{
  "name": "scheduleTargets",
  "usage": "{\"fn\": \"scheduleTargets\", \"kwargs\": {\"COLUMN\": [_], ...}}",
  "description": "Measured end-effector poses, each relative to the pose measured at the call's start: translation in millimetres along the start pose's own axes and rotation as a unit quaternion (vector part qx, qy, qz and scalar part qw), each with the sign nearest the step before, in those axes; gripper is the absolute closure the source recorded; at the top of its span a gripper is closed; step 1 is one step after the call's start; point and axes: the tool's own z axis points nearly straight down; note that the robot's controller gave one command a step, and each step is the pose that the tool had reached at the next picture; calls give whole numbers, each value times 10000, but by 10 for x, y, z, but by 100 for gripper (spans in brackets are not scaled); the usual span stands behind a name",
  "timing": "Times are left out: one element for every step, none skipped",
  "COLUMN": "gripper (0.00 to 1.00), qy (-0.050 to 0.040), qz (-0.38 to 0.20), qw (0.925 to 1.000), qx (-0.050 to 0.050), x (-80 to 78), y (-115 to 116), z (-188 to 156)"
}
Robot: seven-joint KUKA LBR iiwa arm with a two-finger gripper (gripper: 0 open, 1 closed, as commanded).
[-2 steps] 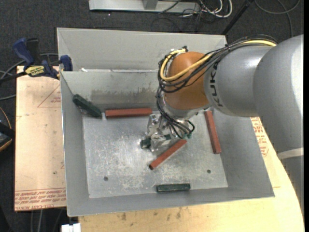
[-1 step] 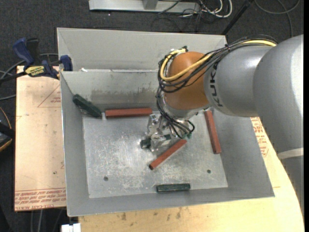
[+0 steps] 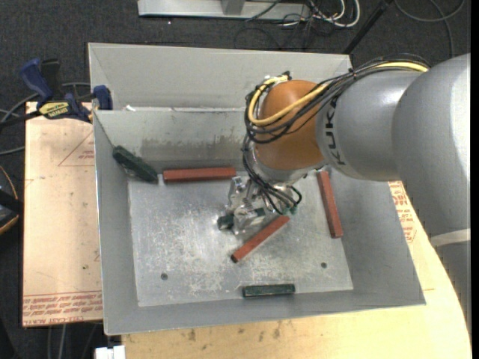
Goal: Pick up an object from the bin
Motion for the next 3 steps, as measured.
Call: {"fn": "scheduleTargets", "kwargs": {"gripper": [100,100,100], "qy": [0,0,0], "qz": [0,0,0], "qw": [10000,10000,10000], "qx": [0,0,0], "x": [0,0,0], "y": [0,0,0], "z": [0,0,0]}}
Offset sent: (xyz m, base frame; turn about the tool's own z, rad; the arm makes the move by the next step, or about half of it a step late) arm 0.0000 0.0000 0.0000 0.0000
